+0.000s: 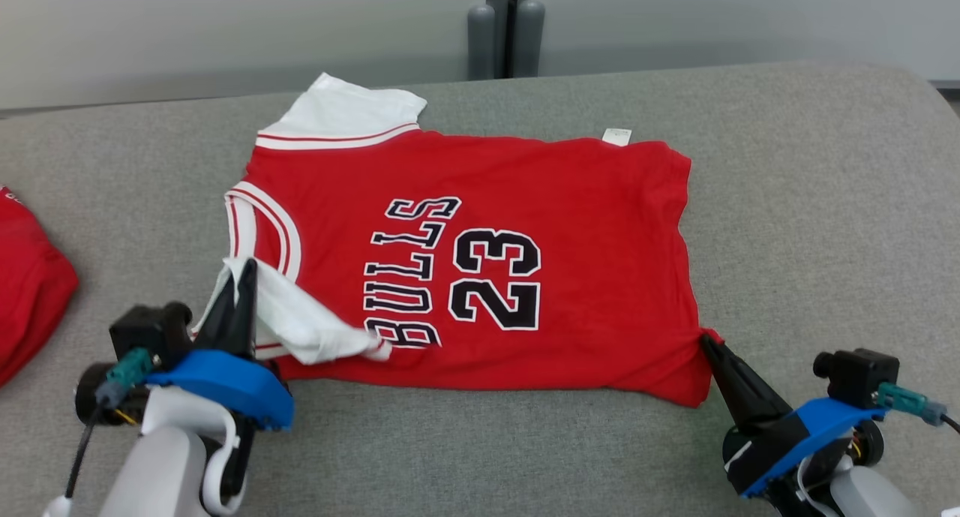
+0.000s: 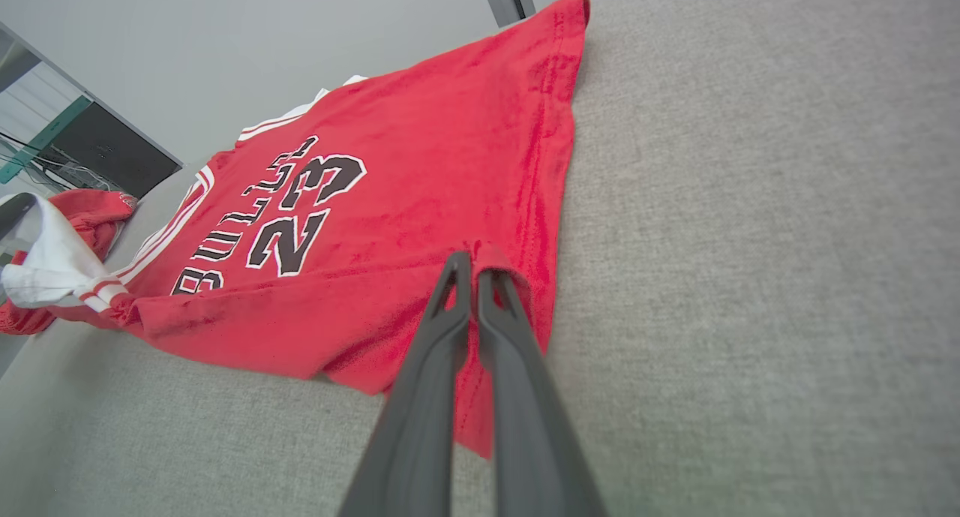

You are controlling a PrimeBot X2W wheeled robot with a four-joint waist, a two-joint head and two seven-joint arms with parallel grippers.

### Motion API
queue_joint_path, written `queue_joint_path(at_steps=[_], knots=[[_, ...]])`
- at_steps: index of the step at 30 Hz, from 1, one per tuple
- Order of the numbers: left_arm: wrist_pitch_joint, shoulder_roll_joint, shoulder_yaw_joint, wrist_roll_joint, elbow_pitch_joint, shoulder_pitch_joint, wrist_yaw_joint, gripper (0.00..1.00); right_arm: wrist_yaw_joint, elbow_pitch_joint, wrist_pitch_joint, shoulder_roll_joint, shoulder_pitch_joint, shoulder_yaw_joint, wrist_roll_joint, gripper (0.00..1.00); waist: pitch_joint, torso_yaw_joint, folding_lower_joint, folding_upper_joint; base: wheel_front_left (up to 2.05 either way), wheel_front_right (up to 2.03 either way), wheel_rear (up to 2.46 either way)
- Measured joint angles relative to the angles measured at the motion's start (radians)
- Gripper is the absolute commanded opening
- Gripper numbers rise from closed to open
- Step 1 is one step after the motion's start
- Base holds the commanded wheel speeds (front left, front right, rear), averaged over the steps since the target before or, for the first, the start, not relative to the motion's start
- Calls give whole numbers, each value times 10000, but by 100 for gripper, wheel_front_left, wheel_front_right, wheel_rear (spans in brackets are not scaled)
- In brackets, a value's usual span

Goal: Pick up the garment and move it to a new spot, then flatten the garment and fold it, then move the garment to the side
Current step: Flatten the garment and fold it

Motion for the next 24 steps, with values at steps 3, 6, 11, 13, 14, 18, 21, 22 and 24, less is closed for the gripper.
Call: queue_joint_path(at_steps=[3,6,11,13,14,18,21,22,24], knots=[[-44,165,-17,81,648,-676,-98,0,0,314,-88,17,-485,205,42,0,205,-80,1,1,0,0,0],[-180,297,-92,144,1524,-1408,-194,0,0,748,-293,12,-959,382,178,0,366,-85,0,0,0,0,0],[-464,263,-395,238,2522,-1947,-320,31,0,1106,-506,-21,-1245,763,399,46,433,-49,0,1,0,0,0],[-759,244,-477,305,2853,-2124,-322,100,2,1246,-698,-81,-1260,901,368,100,384,-24,0,1,0,0,0],[-945,222,-491,341,3016,-2180,-307,100,2,1325,-794,-123,-1255,930,334,100,334,-4,0,1,0,0,0],[-1371,169,-493,345,3484,-2093,-276,100,2,1398,-1141,-267,-1086,924,119,100,69,83,-4,0,0,0,0],[-1544,201,-347,251,3666,-1834,-272,100,0,1377,-1248,-322,-652,876,-73,100,-91,94,-3,0,0,0,0],[-1582,221,-334,249,3699,-1694,-242,100,0,1367,-1258,-322,-509,869,-119,100,-141,95,-3,0,0,0,0],[-1615,224,-336,247,3764,-1383,-190,100,2,1356,-1271,-318,-319,819,-330,100,-216,90,-3,0,0,0,0]])
